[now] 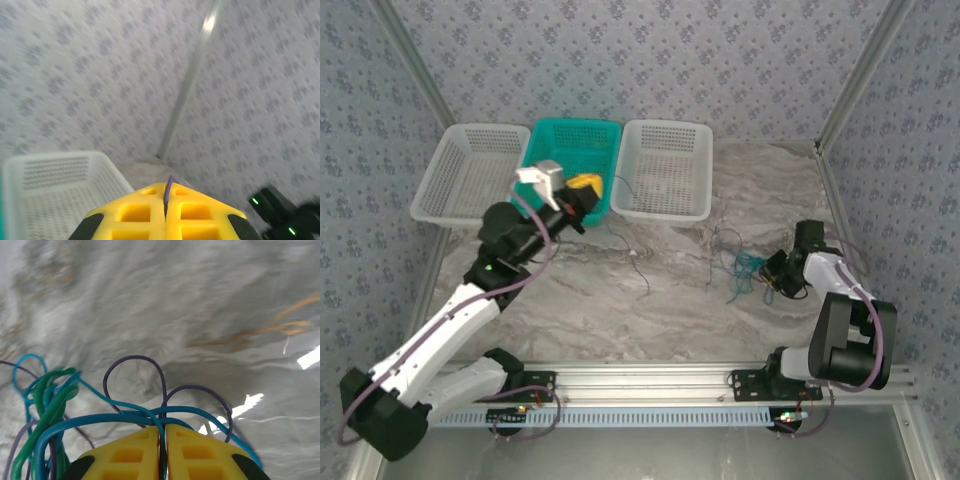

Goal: Untangle the cables

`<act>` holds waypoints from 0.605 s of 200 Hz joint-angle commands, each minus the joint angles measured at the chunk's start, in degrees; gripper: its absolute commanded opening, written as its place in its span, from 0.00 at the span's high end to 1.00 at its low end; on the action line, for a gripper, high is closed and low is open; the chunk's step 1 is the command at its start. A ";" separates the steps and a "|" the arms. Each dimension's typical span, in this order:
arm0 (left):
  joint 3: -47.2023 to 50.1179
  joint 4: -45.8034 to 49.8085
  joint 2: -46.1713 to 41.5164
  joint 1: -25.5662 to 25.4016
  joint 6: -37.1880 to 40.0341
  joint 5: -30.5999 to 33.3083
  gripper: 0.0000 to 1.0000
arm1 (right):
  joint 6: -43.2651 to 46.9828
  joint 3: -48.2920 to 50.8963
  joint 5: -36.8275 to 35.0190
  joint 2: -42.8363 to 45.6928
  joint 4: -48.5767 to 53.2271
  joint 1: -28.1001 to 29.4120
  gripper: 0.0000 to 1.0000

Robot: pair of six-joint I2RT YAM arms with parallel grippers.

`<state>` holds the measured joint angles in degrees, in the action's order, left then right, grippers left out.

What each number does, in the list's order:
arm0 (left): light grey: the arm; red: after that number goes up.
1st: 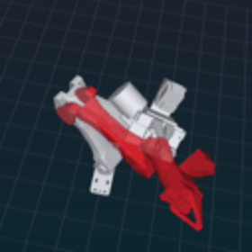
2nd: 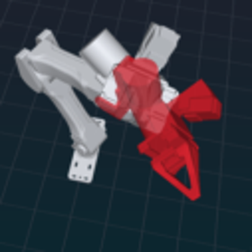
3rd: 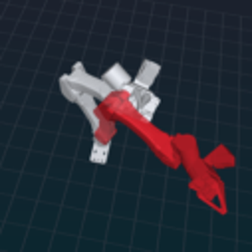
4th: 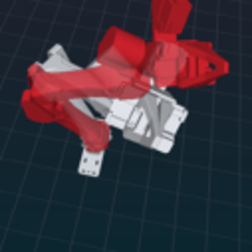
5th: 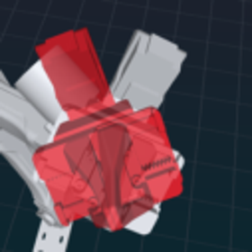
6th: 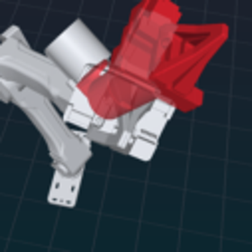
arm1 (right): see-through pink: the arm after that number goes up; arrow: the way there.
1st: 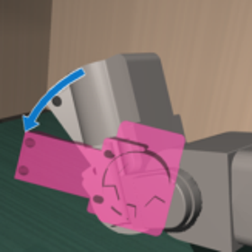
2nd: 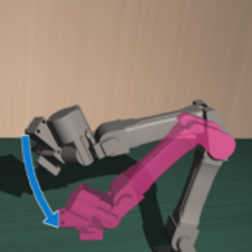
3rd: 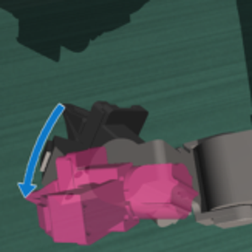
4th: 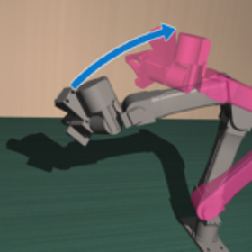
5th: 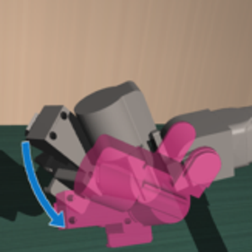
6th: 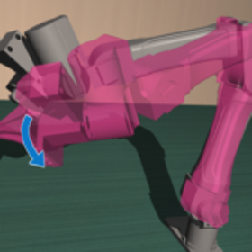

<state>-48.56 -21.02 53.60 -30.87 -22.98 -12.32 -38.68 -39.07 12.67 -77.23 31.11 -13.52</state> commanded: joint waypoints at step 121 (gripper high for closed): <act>-18.25 8.63 9.56 2.29 -1.68 -10.80 1.00 | -1.69 -12.44 2.46 20.00 3.94 10.03 0.13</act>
<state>-58.06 -11.86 59.24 -27.77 -26.57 -20.08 -38.63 -49.06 15.73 -58.78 34.11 -6.17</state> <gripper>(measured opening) 0.058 0.870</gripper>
